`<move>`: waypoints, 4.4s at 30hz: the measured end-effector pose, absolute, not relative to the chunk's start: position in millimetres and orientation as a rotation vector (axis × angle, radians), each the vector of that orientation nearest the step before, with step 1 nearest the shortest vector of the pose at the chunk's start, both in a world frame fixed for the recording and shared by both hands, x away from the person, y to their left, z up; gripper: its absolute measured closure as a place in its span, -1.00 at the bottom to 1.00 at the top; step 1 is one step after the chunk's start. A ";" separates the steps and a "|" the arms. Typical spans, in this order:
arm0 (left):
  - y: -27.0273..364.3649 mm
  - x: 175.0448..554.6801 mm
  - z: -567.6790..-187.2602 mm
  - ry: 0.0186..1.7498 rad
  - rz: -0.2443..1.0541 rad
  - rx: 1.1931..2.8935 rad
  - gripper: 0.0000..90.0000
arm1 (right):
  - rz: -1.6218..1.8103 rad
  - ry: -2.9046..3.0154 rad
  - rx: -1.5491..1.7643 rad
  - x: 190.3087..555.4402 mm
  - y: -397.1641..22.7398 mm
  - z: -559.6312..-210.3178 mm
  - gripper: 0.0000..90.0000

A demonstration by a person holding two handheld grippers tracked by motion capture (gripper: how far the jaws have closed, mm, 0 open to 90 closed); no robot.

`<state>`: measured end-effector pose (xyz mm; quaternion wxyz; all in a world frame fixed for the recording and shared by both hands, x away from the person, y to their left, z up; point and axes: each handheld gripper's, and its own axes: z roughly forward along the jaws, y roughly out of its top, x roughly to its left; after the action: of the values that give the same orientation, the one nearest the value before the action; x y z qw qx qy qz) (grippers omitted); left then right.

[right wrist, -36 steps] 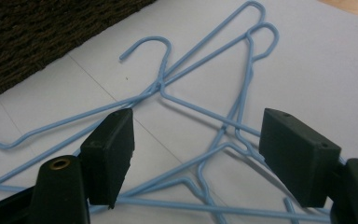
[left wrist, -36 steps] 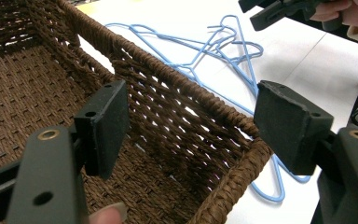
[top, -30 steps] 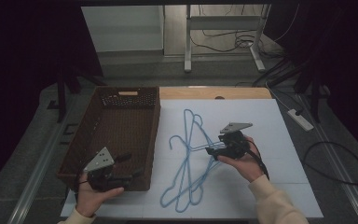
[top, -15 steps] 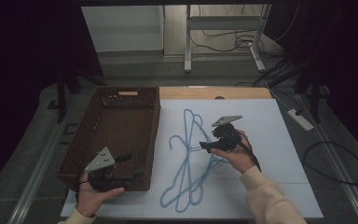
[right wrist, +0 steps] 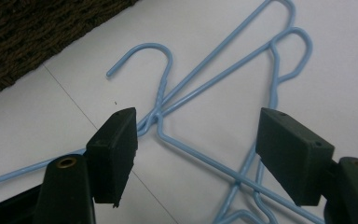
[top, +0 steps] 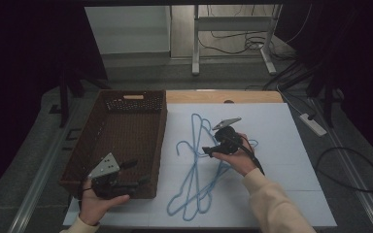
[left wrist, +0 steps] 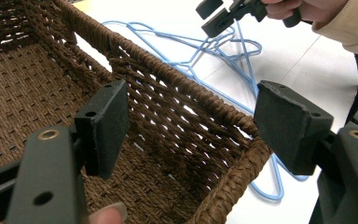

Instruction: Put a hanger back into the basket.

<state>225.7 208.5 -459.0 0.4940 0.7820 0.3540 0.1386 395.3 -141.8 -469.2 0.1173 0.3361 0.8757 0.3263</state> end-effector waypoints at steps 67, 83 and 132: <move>210.7 225.8 -456.6 0.847 0.339 1.893 -0.37 | 0.553 2.785 0.948 437.1 -46.3 -506.2 0.54; 210.5 226.6 -457.4 0.850 0.340 1.894 -0.37 | 0.694 2.676 1.090 432.7 -62.2 -487.4 0.92; 177.4 237.6 -440.8 0.830 0.289 1.942 -0.38 | 1.358 2.334 0.995 368.5 -147.3 -408.0 0.93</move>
<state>237.6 177.4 -440.8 0.4840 0.7973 0.3407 0.1187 368.5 -147.3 -408.0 0.1315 0.3426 0.8040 0.4678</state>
